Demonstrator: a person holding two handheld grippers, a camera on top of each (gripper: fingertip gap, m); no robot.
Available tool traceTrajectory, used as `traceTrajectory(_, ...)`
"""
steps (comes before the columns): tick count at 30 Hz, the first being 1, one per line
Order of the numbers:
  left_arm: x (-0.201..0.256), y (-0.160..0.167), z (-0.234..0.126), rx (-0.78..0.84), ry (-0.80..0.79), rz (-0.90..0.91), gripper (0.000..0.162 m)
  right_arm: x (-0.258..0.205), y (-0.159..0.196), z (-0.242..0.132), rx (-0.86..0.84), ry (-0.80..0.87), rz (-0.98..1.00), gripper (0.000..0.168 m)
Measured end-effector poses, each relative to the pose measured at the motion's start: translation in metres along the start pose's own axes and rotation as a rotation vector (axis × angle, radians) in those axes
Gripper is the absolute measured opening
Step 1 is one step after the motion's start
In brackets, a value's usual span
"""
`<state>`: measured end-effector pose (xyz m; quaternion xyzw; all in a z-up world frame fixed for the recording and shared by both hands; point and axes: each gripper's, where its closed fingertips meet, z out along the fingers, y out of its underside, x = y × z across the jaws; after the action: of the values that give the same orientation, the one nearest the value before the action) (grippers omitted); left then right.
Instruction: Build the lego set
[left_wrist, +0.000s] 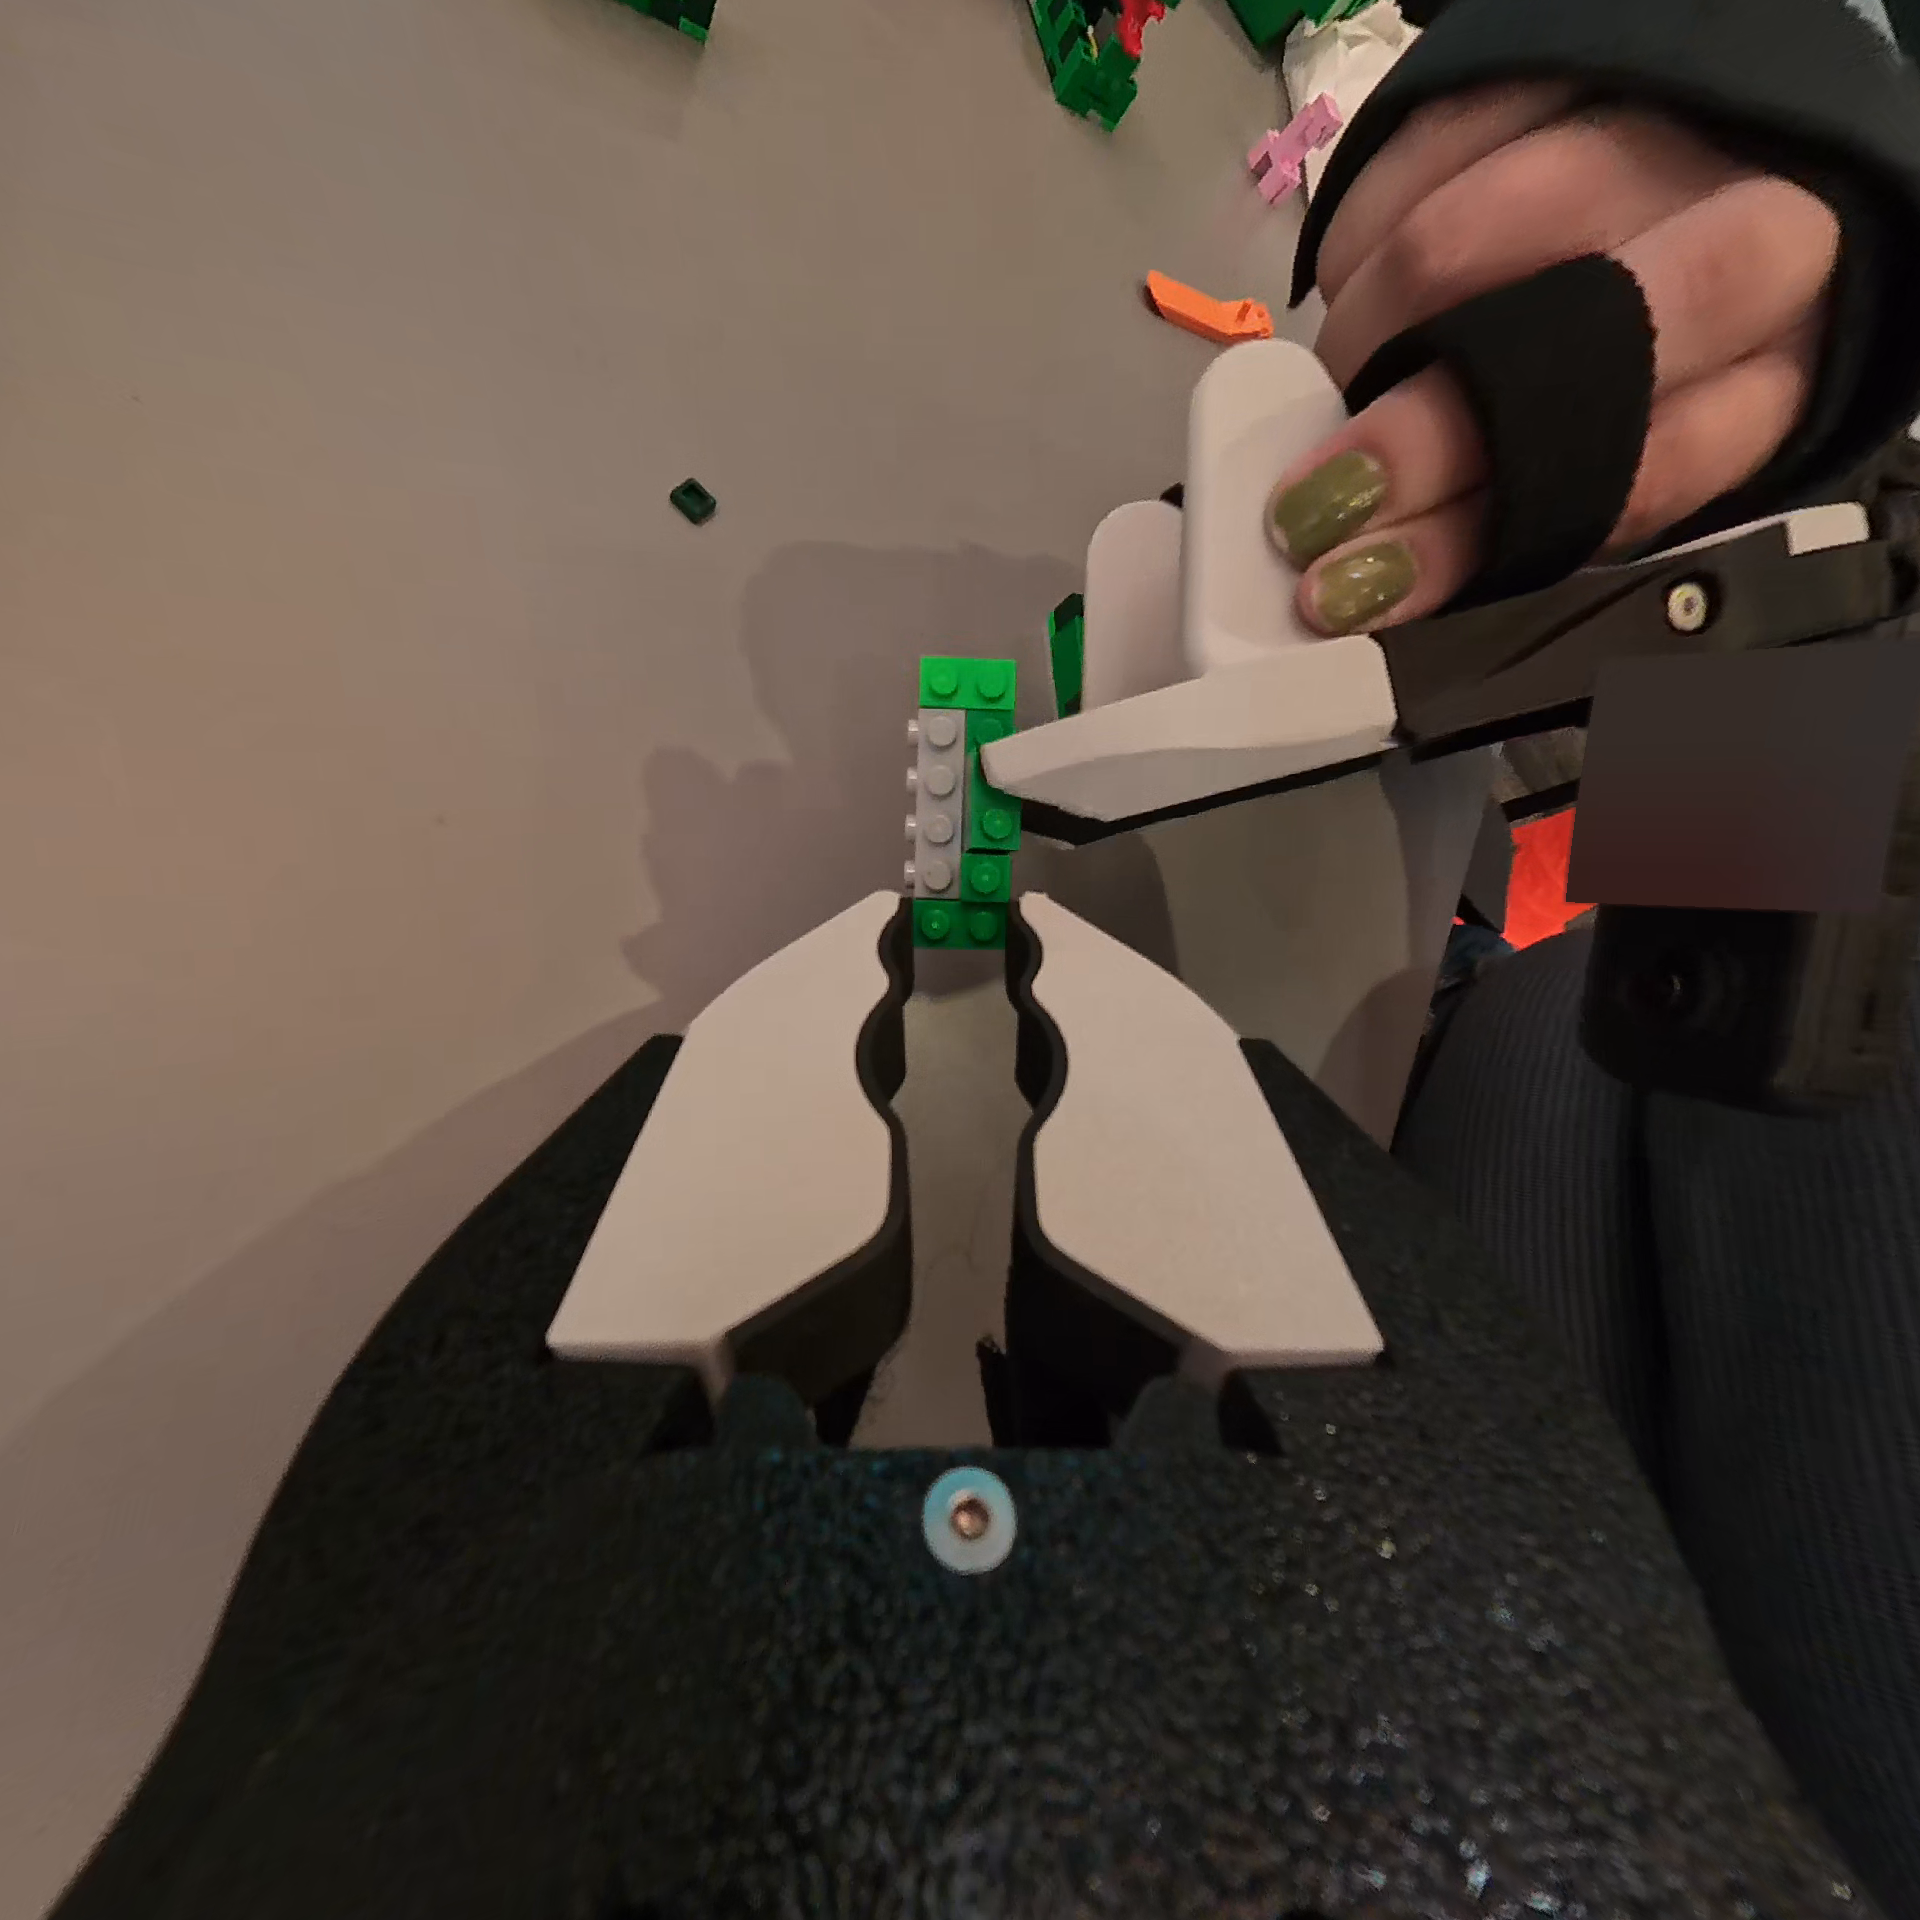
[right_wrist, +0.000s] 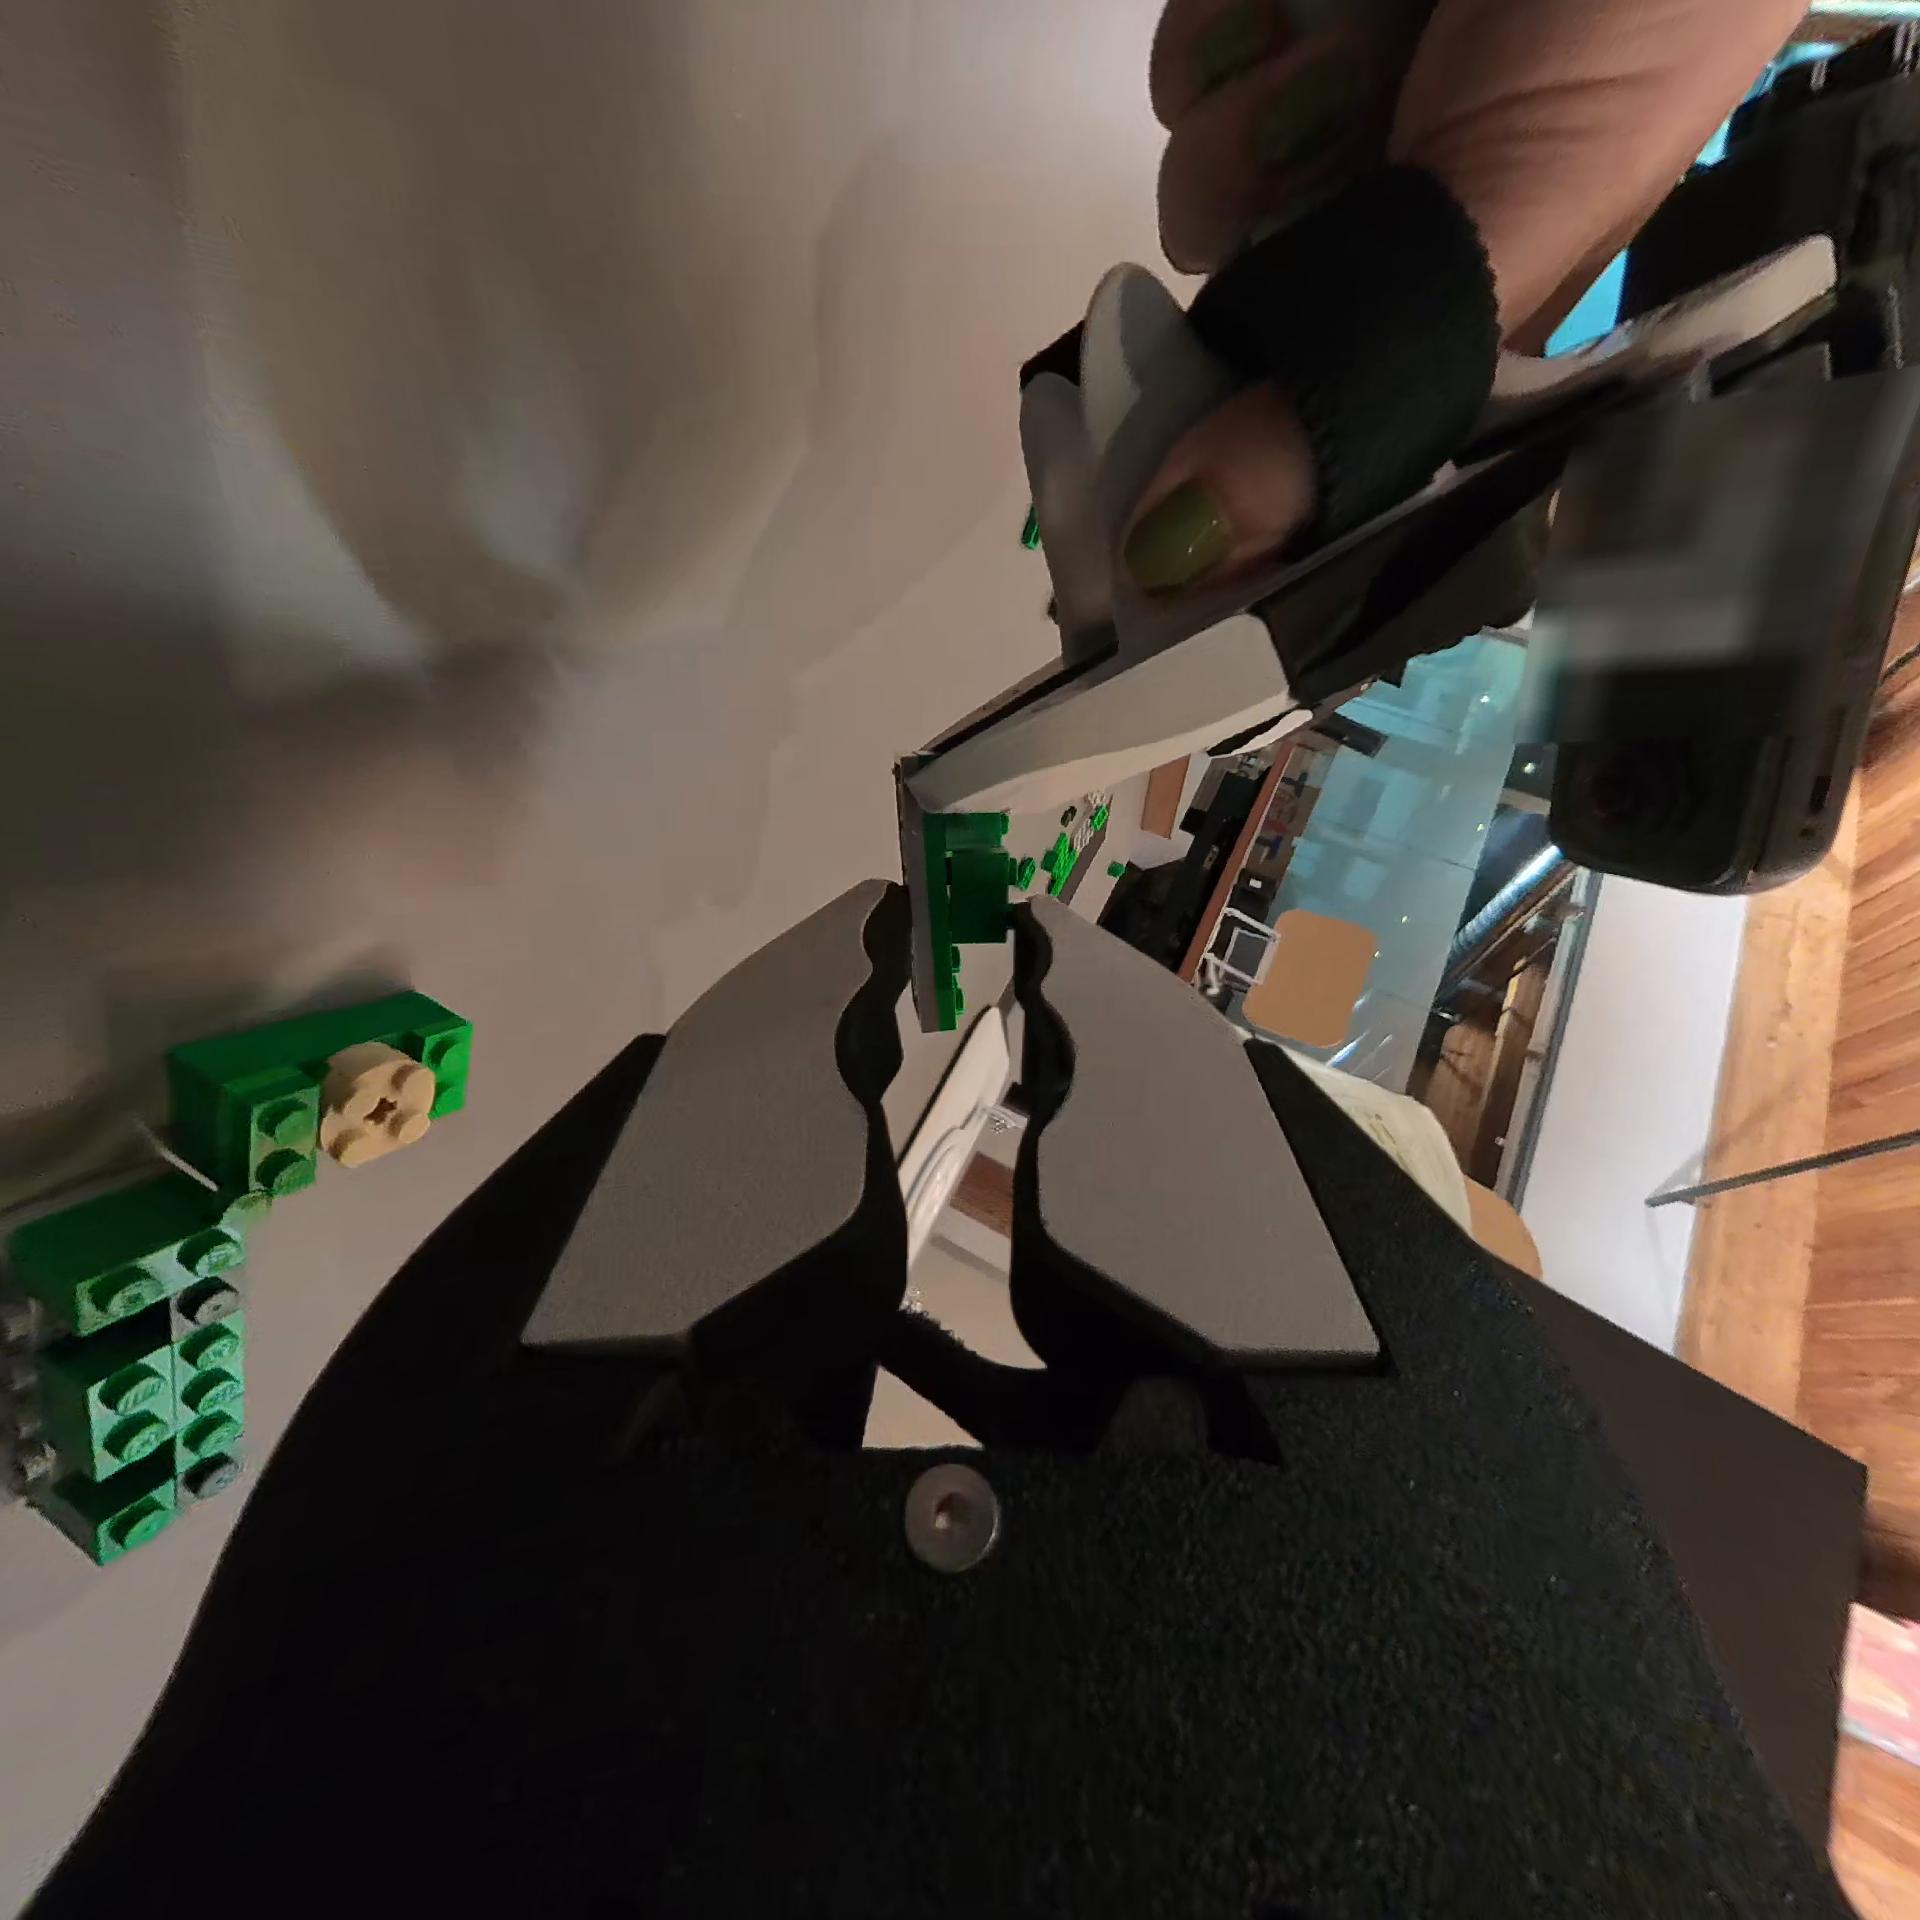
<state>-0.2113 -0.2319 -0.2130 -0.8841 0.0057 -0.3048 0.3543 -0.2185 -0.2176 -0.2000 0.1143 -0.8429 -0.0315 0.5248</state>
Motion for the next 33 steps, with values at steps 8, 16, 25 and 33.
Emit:
traceTrajectory(8,0.001,-0.001,0.004,-0.003,0.0,0.013,0.016,-0.003,0.003,-0.002,0.001,-0.047,0.058,0.018)
traceTrajectory(16,0.002,-0.019,-0.003,0.115,-0.228,0.439,0.052,0.007,0.007,-0.005,0.061,-0.096,0.413,0.018)
traceTrajectory(25,0.01,-0.029,-0.016,0.192,-0.426,0.757,0.039,0.012,0.005,-0.007,0.13,-0.142,0.573,0.018)
traceTrajectory(33,0.012,-0.025,-0.018,0.145,-0.53,0.939,0.019,0.016,0.001,-0.009,0.166,-0.159,0.61,0.018)
